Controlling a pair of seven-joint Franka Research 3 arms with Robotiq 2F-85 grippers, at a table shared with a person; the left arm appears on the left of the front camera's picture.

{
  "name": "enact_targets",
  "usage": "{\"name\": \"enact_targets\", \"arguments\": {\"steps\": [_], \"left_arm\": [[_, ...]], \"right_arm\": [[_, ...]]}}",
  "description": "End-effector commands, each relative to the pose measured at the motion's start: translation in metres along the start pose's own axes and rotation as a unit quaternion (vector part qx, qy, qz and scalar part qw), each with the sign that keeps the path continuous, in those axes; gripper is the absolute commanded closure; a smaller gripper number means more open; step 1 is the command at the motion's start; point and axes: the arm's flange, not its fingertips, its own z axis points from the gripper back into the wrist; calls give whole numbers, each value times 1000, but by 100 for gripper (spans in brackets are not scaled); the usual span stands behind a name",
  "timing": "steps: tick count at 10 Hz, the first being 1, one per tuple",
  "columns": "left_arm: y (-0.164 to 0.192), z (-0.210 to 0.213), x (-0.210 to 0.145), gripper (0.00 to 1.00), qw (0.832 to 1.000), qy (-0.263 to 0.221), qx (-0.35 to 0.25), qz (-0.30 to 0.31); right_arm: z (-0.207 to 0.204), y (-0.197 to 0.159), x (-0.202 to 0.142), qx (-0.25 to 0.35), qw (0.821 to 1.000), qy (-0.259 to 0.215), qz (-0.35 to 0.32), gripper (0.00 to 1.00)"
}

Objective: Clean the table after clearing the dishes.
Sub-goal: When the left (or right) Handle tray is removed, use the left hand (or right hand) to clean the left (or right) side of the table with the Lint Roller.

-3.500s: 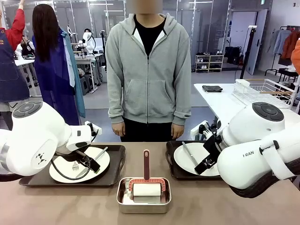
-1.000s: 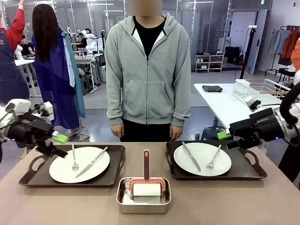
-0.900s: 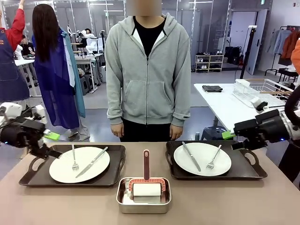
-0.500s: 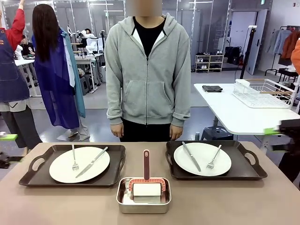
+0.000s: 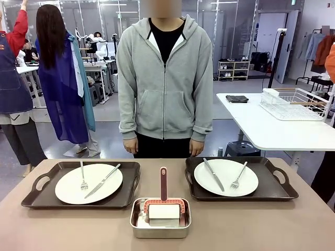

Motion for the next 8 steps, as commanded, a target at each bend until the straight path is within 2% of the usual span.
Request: {"name": "enact_targets", "arguments": {"steps": [1, 3, 4, 8], "left_arm": [[-8, -4, -2, 0, 997, -65, 24, -21], [-16, -12, 5, 0, 997, -69, 28, -34], [-2, 14, 2, 0, 999, -49, 22, -10], [-2, 14, 2, 0, 999, -49, 22, -10]], "right_arm": [[2, -1, -3, 4, 1000, 11, -8, 0], [-3, -4, 2, -6, 1000, 5, -14, 0], [4, -6, -3, -1, 1000, 3, -10, 0], [4, -6, -3, -1, 1000, 3, -10, 0]]}}
